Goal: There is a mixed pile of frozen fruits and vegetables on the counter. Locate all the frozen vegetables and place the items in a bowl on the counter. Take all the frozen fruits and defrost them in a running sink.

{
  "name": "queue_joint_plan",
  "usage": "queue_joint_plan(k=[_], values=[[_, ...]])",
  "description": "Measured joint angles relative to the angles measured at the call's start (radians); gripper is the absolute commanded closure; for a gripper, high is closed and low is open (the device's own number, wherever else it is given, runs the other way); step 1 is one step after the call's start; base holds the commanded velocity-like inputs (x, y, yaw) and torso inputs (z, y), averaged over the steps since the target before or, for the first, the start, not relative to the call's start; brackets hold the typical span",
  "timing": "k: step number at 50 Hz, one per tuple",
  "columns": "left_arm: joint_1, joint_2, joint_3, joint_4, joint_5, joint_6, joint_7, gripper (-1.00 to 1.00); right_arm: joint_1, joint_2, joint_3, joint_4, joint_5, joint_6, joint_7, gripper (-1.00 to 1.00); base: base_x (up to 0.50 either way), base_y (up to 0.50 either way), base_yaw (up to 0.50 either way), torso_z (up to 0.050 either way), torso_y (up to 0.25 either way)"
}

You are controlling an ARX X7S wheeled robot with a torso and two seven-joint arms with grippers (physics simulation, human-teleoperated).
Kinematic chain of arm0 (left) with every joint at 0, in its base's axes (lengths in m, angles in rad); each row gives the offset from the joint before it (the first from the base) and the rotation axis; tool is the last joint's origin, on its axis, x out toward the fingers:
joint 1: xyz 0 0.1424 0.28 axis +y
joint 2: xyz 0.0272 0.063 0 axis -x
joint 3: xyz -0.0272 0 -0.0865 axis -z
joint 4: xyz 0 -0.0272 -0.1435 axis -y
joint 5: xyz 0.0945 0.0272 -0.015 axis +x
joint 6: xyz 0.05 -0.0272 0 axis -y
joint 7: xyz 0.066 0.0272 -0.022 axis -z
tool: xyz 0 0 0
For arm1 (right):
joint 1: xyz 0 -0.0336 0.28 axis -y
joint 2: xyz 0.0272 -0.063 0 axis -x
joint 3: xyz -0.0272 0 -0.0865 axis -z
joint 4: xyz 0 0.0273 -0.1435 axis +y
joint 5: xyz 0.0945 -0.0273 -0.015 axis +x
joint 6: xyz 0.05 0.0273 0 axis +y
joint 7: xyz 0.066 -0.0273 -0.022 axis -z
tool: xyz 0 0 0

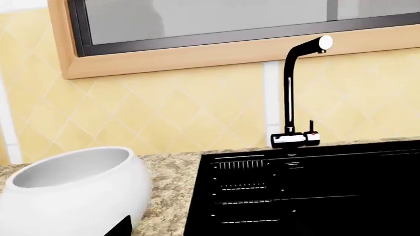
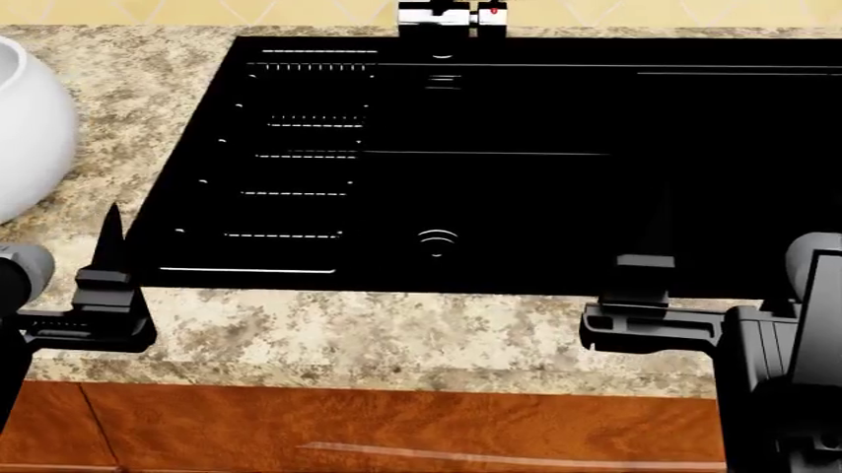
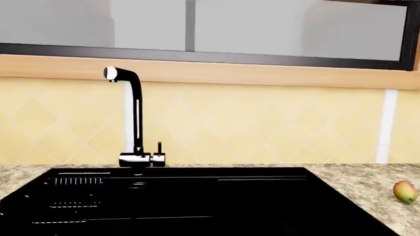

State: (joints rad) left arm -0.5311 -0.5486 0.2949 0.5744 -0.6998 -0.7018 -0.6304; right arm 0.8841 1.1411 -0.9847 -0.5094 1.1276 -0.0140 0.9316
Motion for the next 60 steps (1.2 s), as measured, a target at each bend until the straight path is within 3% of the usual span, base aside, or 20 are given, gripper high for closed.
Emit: queue_joint_plan(k=[60], values=[[-0.004, 0.003, 0.008, -0.008, -0.010, 0.012, 0.002, -1.00, 0.000, -0.010, 0.006, 0.003, -0.008, 0.022, -0.014, -1.00, 0.00, -0.50, 0.00, 0.000, 0.000]])
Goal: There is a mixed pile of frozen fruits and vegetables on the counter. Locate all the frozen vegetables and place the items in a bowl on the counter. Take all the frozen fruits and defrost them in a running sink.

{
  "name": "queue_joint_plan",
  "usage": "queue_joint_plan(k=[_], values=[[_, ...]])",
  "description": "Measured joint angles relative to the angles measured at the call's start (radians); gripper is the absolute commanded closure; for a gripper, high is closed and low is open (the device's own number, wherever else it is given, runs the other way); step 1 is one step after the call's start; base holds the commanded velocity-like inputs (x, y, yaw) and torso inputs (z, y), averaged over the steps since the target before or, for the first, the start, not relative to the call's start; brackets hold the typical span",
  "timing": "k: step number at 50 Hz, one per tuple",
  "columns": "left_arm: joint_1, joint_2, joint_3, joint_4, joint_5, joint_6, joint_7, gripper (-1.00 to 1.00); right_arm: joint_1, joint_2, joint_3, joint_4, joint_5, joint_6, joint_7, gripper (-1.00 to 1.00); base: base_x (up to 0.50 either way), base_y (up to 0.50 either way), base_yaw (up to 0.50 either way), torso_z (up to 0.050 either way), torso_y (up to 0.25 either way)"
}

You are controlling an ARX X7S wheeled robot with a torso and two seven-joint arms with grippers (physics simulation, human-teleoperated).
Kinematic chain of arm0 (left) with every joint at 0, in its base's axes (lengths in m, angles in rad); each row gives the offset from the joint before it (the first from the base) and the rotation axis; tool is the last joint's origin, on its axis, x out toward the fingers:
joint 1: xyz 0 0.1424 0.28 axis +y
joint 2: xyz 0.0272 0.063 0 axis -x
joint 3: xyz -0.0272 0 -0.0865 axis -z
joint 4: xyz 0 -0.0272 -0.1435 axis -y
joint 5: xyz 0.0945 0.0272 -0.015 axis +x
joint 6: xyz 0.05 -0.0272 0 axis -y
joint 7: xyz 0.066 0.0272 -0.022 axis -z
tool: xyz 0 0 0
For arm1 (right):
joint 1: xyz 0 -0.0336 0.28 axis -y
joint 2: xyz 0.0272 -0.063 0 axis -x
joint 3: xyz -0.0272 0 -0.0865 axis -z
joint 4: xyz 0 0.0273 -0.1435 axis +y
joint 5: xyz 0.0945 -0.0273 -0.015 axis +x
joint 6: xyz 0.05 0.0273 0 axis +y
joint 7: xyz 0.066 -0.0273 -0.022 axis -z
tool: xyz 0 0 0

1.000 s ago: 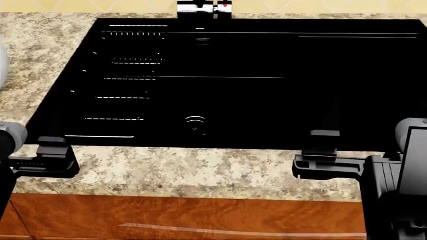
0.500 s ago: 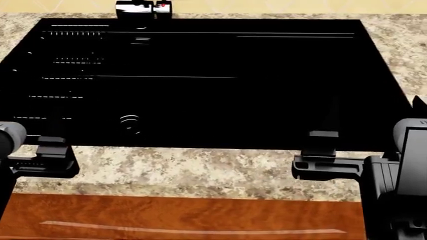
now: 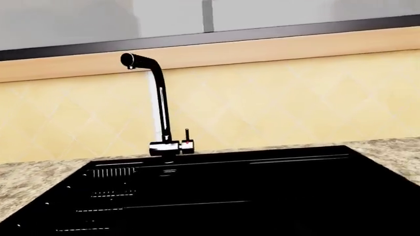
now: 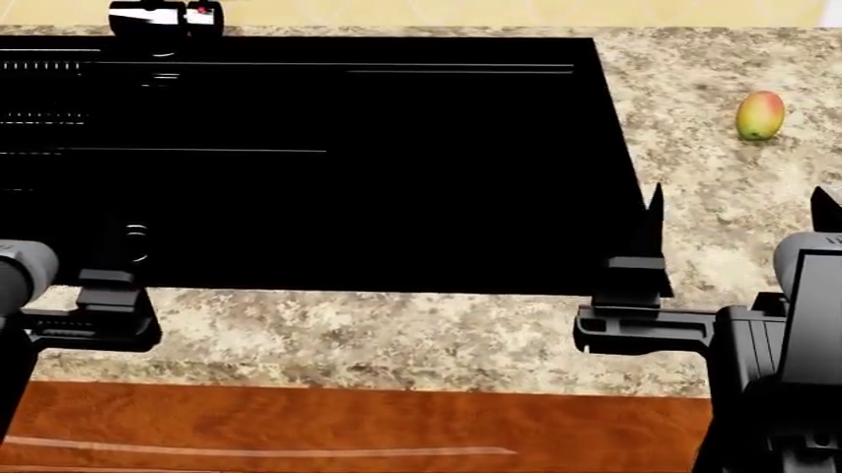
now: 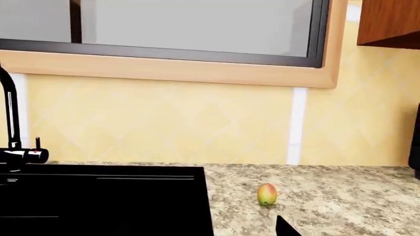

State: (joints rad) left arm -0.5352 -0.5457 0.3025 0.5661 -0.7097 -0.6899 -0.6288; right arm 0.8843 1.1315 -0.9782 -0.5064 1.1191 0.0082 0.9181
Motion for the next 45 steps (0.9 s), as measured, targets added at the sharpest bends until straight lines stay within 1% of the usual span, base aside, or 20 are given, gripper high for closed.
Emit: queue_joint_plan(k=[45], values=[[-0.004, 0.001, 0.011, -0.007, -0.004, -0.001, -0.006, -1.00, -0.014, -0.002, 0.011, 0.006, -0.004, -0.009, -0.002, -1.00, 0.00, -0.50, 0.00, 0.000, 0.000]])
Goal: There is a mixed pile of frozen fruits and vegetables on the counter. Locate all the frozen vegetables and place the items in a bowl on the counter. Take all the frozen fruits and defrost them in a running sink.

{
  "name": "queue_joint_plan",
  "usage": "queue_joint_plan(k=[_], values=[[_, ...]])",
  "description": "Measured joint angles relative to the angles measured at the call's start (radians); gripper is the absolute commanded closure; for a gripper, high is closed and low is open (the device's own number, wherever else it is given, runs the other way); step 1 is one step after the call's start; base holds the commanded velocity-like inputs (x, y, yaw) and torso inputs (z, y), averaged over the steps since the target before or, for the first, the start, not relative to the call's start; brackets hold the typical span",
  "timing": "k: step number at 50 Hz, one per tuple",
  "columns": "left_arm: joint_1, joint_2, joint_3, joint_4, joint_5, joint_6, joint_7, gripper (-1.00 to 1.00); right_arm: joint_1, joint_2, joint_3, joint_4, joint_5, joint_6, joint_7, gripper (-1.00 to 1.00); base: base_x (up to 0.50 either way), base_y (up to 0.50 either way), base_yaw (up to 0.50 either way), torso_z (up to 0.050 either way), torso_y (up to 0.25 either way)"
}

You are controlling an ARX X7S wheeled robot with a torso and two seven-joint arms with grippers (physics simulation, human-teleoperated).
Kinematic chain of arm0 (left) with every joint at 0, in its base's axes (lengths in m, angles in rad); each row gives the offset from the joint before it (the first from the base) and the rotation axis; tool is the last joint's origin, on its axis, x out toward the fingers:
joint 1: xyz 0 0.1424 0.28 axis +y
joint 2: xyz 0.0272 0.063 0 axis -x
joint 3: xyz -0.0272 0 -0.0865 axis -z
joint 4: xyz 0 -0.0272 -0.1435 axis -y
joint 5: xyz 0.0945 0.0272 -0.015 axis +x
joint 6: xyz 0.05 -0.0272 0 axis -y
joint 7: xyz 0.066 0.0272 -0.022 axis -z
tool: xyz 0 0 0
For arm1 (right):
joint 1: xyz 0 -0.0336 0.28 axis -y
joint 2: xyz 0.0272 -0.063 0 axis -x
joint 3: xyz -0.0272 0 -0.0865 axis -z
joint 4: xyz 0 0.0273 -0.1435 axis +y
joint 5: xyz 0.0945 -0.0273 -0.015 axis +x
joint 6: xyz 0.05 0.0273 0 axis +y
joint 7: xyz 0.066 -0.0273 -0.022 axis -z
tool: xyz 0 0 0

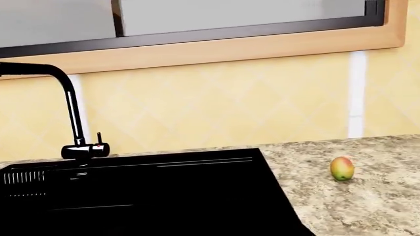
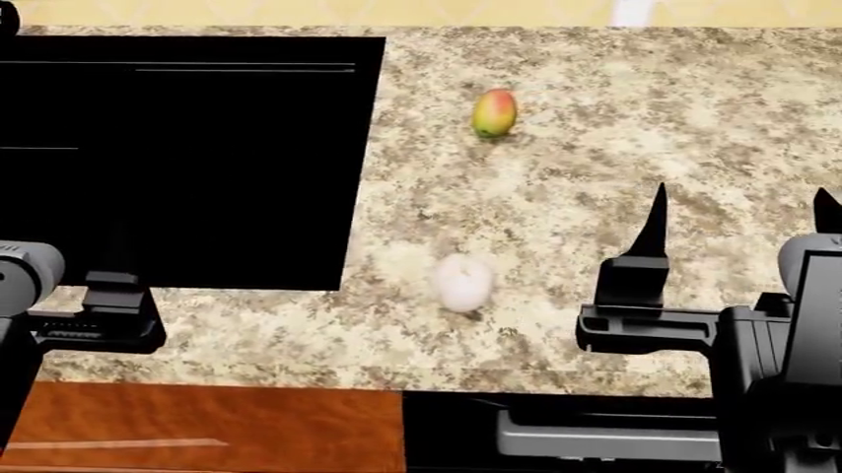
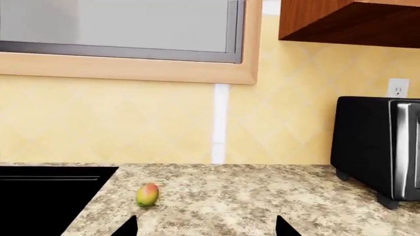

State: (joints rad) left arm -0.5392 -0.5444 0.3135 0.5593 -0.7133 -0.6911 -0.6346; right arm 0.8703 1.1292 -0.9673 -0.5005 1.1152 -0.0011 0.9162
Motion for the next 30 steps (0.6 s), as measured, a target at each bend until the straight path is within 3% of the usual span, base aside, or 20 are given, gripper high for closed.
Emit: queue_joint_plan(k=[21, 30], values=[[-0.001, 0.001, 0.002, -0.001, -0.005, 0.001, -0.002, -1.00, 0.001, -0.004, 0.002, 0.006, -0.001, 0.011, -0.004, -1.00, 0.00, -0.03, 0.00, 0.000, 0.000], [-0.002, 0.002, 0.004, -0.001, -0.005, 0.002, -0.003, -1.00, 0.001, -0.002, 0.002, 0.000, -0.006, 0.015, -0.003, -1.00, 0.38, -0.02, 0.00, 0.000, 0.000]])
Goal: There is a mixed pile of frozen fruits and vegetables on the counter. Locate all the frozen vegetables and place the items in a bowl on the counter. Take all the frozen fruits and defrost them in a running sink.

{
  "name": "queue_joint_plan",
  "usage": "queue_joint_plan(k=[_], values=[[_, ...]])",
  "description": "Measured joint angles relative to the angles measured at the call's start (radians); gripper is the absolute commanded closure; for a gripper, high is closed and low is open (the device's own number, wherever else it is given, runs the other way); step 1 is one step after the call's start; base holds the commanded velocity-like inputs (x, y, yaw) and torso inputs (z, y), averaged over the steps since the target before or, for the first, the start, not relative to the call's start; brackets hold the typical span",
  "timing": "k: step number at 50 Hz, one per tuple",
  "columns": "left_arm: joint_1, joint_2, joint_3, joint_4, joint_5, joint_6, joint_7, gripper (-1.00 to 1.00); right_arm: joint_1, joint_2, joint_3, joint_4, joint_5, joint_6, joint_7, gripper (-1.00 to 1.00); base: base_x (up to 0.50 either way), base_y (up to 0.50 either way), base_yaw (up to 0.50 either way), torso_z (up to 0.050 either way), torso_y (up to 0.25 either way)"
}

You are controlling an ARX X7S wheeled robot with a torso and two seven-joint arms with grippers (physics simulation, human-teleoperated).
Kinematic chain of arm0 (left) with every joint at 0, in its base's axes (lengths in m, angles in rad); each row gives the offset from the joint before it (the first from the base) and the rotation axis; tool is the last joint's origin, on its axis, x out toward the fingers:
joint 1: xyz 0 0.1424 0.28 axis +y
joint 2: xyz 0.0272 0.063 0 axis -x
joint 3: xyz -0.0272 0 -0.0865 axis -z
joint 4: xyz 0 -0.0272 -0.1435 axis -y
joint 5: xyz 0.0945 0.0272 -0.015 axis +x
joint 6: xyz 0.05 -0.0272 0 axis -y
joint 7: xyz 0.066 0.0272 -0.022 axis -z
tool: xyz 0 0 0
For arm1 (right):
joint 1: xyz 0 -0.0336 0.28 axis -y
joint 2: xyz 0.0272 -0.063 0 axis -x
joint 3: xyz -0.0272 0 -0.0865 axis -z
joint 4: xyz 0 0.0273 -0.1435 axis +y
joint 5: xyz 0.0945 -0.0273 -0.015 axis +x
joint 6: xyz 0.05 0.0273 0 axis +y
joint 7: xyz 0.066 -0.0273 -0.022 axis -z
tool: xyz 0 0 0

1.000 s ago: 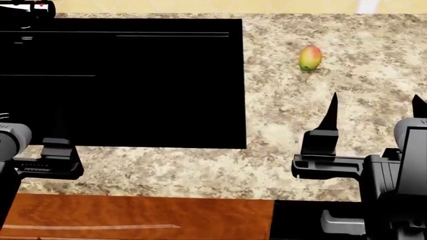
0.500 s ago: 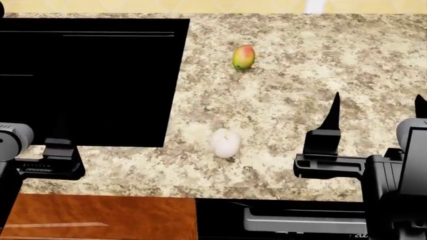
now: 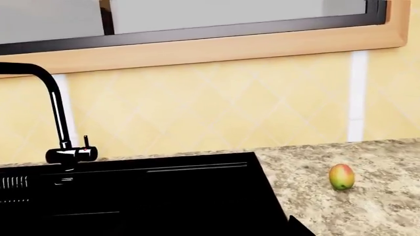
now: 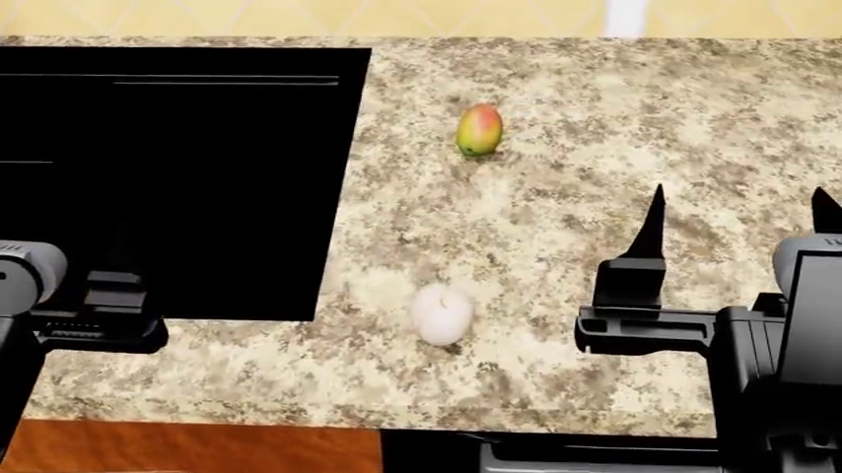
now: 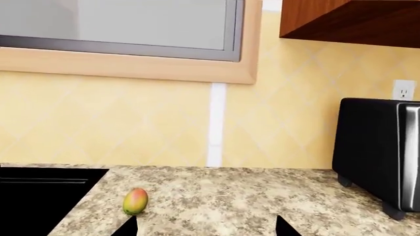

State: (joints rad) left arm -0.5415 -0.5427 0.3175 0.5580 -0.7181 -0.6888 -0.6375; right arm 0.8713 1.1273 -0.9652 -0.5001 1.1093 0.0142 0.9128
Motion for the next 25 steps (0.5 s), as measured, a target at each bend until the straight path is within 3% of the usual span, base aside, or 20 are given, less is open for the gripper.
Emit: queue_joint_plan(k=[25], values=[[-0.001, -0.003, 0.000, 0.000, -0.004, 0.004, -0.002, -1.00, 0.001, -0.001, 0.004, -0.007, -0.005, 0.007, -0.001, -1.00, 0.48, -0.17, 0.00, 0.000, 0.000]])
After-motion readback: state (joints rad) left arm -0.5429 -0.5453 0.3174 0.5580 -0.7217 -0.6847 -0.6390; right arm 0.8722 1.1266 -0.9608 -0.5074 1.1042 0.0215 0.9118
